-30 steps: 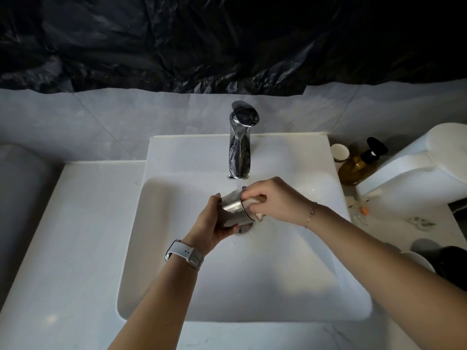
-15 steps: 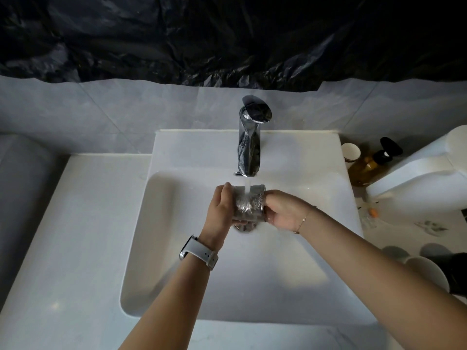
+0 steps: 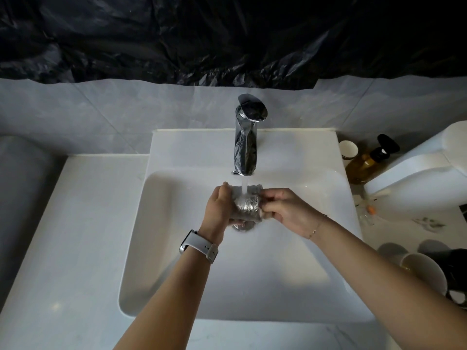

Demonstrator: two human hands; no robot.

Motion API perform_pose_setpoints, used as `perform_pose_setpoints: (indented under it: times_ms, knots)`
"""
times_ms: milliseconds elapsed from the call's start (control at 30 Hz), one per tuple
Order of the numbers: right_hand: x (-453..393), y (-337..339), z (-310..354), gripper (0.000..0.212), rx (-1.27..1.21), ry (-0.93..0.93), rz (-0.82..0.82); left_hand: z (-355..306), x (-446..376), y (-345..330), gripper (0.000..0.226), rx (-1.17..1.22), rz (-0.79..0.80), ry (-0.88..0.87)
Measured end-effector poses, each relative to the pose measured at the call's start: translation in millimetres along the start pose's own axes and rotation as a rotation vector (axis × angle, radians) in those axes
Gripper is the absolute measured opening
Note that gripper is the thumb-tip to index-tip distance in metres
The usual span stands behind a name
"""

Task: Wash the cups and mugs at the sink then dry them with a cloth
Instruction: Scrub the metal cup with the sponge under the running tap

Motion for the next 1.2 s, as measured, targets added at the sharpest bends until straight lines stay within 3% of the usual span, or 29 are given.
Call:
perform_pose_setpoints:
  times_ms: [133,267,400,467,567,667,733,800,833,933,1033,1100,1200]
  knots:
    - [16,20,11,0.025,0.134,0.045,-0.057,9,2,14,0.04,0.028,-0.027,0.019]
    - [36,28,40,0.018,0.325,0.39,-0.25,13,9,20,0.037,0.089,-0.036,0.008]
    - [42,-19,53,0.02,0.673,0.753,-0.112,12,16,16,0.031,0.121,-0.08,0.01]
    - [40,-36,49,0.017,0.827,0.834,-0.029,8,17,16,0.029,0.096,-0.134,-0.005]
    - [36,-49,36,0.02,1.041,0.832,0.091,4,15,18,0.027,0.013,-0.195,-0.033]
    - [23,-42,40,0.021,1.088,0.797,0.003,1,15,16,0.026,-0.066,-0.213,-0.073]
    - [5,-23,46,0.017,0.879,0.61,-0.149,-3,19,14,0.023,-0.126,-0.228,-0.119]
    - [-13,-9,39,0.011,0.594,0.333,-0.209,-7,22,14,0.023,-0.15,-0.25,-0.148]
    - [-16,-9,37,0.008,0.553,0.294,-0.217,-7,21,14,0.024,-0.156,-0.255,-0.148]
    - [-2,-29,45,0.018,0.862,0.575,-0.129,-1,14,17,0.029,-0.075,-0.247,-0.085]
    - [21,-54,33,0.044,1.216,0.839,0.137,5,11,15,0.027,0.047,-0.206,-0.01]
    - [21,-55,33,0.045,1.285,0.863,0.183,4,11,14,0.026,0.063,-0.194,-0.015]
    - [-3,-37,43,0.027,1.104,0.628,-0.02,-7,17,17,0.028,-0.115,-0.26,-0.116]
Point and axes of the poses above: each hand's wrist, its own x-axis away from the middle knuckle, its own y-axis out of the back of the hand, z = x × y, the point moved 8 cm from there along -x, towards the middle knuckle, and after that the axes turned 10 degrees about -x, right-handed, at the moved point
